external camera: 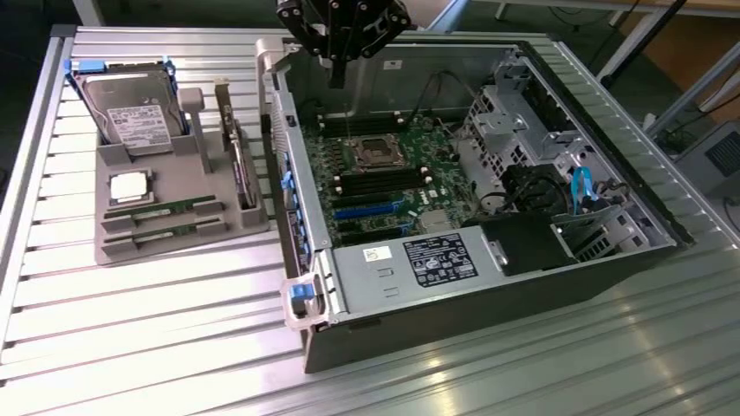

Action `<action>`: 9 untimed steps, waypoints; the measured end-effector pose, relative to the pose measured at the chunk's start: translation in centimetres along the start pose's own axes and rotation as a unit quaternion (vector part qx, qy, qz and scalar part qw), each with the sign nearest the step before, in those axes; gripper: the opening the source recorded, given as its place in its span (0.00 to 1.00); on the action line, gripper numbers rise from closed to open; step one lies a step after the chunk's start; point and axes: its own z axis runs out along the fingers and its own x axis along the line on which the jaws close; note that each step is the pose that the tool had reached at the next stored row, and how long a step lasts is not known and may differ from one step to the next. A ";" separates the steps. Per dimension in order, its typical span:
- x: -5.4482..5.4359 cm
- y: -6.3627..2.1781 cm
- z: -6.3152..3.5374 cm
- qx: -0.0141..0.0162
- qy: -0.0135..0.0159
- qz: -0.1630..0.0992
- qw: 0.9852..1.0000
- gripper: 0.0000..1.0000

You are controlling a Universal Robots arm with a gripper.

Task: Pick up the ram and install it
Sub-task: 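Reach for the ram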

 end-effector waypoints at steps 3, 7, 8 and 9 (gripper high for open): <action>0.6 -0.05 -0.02 0.000 0.000 0.000 1.000 0.10; 2.1 -0.16 -0.06 0.000 0.000 0.000 1.000 0.10; 2.4 -0.18 -0.07 0.000 0.000 0.000 1.000 0.10; 2.7 -0.20 -0.07 0.000 0.000 0.000 1.000 0.10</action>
